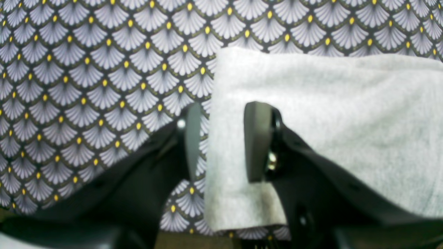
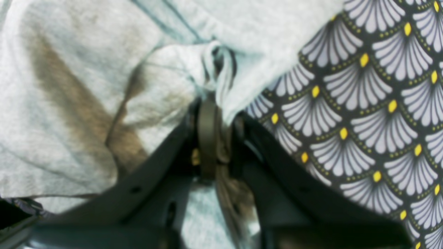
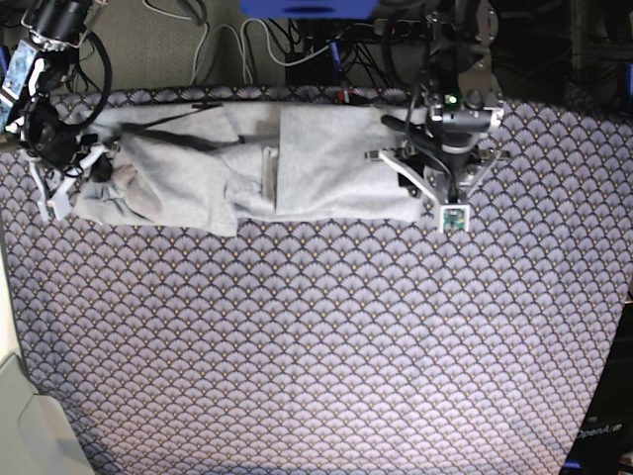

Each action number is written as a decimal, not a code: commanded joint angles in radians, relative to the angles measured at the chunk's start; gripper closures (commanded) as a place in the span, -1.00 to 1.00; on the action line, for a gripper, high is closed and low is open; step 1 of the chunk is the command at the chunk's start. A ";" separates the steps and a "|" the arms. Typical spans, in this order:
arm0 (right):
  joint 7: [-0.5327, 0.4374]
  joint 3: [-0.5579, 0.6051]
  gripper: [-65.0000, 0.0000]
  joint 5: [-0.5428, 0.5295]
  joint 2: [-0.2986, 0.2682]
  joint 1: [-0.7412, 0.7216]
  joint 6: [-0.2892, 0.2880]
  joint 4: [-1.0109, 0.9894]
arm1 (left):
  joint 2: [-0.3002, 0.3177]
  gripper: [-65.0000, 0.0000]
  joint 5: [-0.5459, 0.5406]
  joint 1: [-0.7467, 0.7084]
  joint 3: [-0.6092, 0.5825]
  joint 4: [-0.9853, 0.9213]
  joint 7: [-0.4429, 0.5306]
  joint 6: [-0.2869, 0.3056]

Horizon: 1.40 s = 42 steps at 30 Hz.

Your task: Fold the T-shirt properly

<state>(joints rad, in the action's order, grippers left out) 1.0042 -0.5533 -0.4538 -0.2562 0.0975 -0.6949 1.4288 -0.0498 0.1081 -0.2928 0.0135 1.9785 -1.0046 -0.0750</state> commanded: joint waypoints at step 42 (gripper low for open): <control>0.215 0.276 1.00 -0.274 0.143 0.127 -0.003 0.544 | 0.140 0.34 -0.003 -0.027 0.328 0.022 0.028 0.002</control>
<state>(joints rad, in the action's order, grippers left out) 1.2388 -0.2783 -0.7006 -0.1081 0.2386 -0.6945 1.9526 0.0834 0.0975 -0.3229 0.3386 1.9850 -0.9955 -0.0681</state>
